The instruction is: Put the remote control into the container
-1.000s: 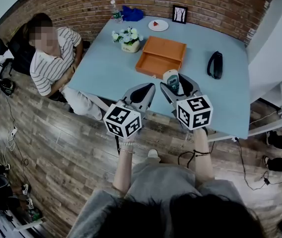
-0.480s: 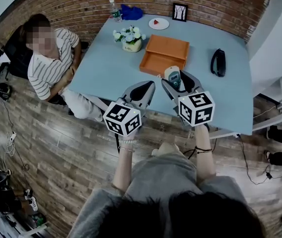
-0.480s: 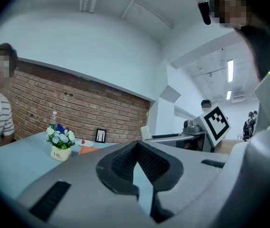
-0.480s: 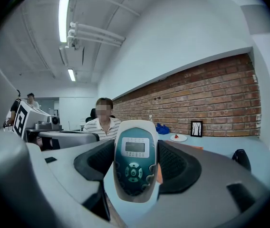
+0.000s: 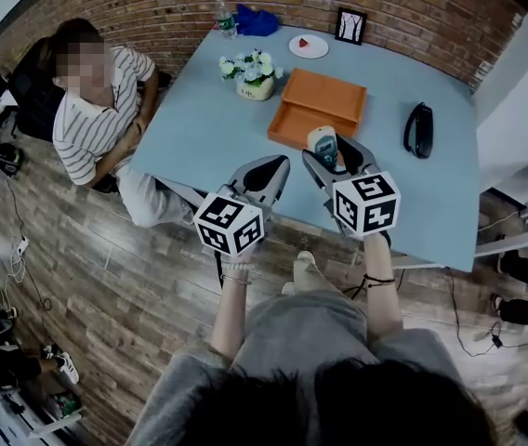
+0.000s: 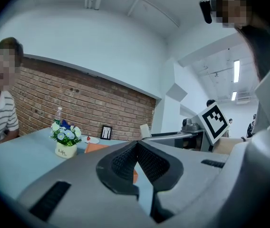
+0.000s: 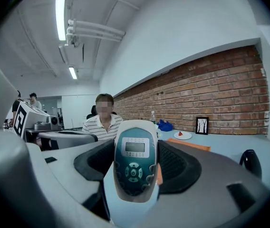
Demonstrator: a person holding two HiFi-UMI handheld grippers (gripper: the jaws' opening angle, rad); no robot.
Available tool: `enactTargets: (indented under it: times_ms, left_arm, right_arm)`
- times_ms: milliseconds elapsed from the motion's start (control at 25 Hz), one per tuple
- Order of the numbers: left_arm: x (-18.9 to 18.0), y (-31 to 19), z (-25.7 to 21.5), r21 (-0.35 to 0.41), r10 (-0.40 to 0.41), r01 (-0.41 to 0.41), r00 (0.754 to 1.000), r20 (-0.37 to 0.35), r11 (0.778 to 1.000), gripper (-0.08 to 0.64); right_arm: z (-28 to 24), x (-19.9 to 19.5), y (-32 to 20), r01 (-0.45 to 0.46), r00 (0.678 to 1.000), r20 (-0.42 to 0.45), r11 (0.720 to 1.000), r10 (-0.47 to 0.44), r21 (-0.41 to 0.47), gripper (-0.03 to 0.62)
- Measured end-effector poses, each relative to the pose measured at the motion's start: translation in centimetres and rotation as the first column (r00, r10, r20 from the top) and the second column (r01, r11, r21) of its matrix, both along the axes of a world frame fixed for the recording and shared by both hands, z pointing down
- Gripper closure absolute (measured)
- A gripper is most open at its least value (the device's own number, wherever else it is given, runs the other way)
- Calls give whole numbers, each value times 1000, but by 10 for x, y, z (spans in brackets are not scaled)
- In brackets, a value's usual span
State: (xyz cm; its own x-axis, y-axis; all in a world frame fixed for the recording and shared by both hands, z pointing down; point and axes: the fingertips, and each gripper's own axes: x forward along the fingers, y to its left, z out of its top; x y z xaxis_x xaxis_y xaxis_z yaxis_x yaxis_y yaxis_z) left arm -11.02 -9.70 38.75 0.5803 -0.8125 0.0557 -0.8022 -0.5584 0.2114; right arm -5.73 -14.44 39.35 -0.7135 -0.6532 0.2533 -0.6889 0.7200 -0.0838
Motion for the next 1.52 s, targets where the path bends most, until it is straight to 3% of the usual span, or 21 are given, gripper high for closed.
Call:
enactTargets:
  times_ms: [960, 1320, 1520]
  left_arm:
    - [-10, -111, 47, -104, -18, 15, 999, -30, 994, 557]
    - [-9, -131, 61, -137, -42, 38, 999, -25, 990, 557]
    - [-24, -137, 76, -186, -32, 26, 999, -30, 982, 557]
  right_arm:
    - [49, -5, -107, 60, 993, -97, 992, -71, -109, 308]
    - [72, -4, -129, 102, 983, -137, 984, -122, -149, 308]
    - [89, -22, -137, 117, 976, -161, 975, -148, -187, 308]
